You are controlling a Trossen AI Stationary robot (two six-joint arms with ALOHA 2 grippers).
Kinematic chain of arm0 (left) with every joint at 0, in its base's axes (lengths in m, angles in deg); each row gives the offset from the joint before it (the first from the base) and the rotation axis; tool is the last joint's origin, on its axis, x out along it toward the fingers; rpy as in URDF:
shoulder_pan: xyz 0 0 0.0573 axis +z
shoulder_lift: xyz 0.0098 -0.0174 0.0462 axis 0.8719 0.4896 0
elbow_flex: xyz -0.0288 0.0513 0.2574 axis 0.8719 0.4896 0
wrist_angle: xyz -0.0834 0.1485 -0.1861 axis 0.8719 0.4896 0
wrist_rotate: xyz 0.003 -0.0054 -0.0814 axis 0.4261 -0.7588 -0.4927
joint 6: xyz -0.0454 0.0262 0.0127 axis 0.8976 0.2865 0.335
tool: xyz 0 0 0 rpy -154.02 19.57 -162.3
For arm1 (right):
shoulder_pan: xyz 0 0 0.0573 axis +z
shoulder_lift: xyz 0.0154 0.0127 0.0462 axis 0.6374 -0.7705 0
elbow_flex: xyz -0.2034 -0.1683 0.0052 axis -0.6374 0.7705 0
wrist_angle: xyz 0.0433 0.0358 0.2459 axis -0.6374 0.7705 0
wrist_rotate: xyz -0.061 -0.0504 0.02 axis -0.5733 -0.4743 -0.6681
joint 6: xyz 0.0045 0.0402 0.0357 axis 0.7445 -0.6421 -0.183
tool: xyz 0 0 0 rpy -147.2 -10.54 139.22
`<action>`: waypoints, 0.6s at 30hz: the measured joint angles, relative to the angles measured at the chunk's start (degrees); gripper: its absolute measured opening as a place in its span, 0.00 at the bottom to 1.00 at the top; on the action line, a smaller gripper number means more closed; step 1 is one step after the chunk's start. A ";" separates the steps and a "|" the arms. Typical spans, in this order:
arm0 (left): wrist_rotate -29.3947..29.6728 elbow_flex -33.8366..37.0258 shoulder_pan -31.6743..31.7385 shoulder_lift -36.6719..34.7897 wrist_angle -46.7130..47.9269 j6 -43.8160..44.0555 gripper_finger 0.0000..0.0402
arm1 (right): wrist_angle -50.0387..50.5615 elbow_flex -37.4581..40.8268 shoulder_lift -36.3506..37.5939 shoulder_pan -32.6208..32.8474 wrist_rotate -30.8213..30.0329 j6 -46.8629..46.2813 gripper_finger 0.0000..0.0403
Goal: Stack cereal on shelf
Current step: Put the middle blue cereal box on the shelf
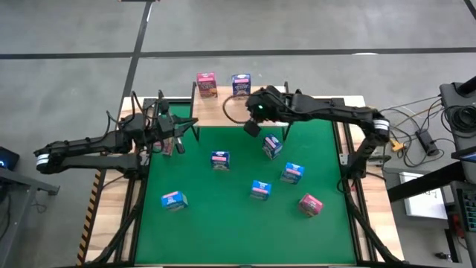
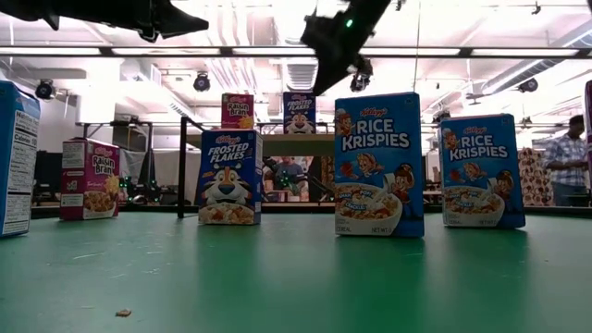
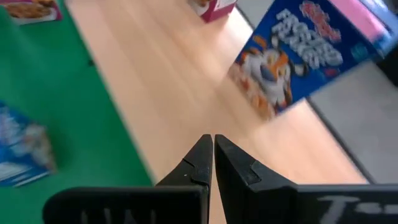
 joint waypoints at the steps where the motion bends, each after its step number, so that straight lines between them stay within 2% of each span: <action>1: 0.00 0.04 0.00 -0.07 0.37 0.00 0.00 | -1.55 -0.02 -0.95 -0.57 -0.02 1.33 0.02; 10: 2.33 0.10 0.00 -0.46 2.09 0.00 0.00 | -14.43 0.45 -7.94 -1.71 -0.02 11.29 0.02; 18: 2.40 0.11 0.00 -0.88 2.75 0.00 0.00 | -20.36 0.49 -11.35 -2.83 -0.58 12.97 0.02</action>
